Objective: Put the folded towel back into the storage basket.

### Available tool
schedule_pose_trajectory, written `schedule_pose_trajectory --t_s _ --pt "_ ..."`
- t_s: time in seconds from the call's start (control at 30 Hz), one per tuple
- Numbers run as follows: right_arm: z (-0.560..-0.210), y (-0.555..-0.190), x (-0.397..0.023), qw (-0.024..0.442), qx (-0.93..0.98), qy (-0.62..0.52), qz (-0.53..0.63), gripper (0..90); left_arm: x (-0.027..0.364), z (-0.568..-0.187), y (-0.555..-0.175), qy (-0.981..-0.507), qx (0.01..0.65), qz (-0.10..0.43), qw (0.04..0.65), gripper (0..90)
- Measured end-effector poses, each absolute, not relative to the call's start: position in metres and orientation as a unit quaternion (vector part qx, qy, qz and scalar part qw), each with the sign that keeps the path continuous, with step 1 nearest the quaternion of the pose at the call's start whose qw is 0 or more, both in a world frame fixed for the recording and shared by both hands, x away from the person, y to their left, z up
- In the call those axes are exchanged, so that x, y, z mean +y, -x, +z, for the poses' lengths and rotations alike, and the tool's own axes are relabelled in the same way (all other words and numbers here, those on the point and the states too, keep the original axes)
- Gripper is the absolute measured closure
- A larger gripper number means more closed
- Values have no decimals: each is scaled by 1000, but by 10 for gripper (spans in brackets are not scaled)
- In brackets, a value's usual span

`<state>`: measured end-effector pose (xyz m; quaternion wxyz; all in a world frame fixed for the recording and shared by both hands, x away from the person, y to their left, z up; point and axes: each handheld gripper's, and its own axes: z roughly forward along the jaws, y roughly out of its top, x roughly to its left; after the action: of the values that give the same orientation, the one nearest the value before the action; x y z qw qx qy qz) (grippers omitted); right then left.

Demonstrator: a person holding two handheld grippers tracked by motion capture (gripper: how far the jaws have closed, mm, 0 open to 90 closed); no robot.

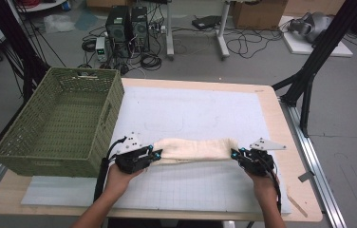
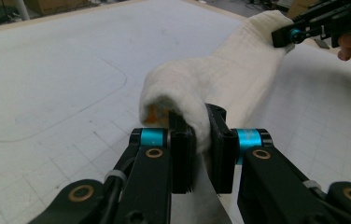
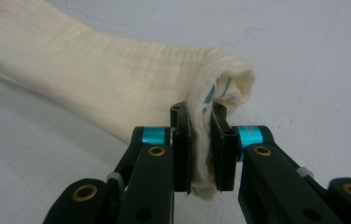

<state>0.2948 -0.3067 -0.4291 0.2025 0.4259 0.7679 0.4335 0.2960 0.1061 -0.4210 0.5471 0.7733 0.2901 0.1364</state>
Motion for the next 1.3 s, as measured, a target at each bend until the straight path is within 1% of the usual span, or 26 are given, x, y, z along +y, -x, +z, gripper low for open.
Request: schedule_pose_trajectory --t_s 0.23,0.47,0.8,0.97,1.2,1.3 --pt "-423 -295 -306 218 762 -400 460 807 114 -416 -293 -762 289 142 562 808" --pt "-420 -298 -300 217 758 -392 474 808 122 -413 -288 -757 292 150 566 808" --pt "-404 -307 -290 233 750 -363 502 808 134 -399 -276 -742 295 169 578 808" --pt "-400 -310 -282 231 756 -355 499 808 140 -393 -273 -739 296 178 579 808" --pt "-385 -324 -273 232 753 -349 507 809 146 -379 -267 -729 295 193 587 808" --pt "-369 -334 -264 243 754 -337 509 809 152 -370 -265 -718 300 199 596 809"
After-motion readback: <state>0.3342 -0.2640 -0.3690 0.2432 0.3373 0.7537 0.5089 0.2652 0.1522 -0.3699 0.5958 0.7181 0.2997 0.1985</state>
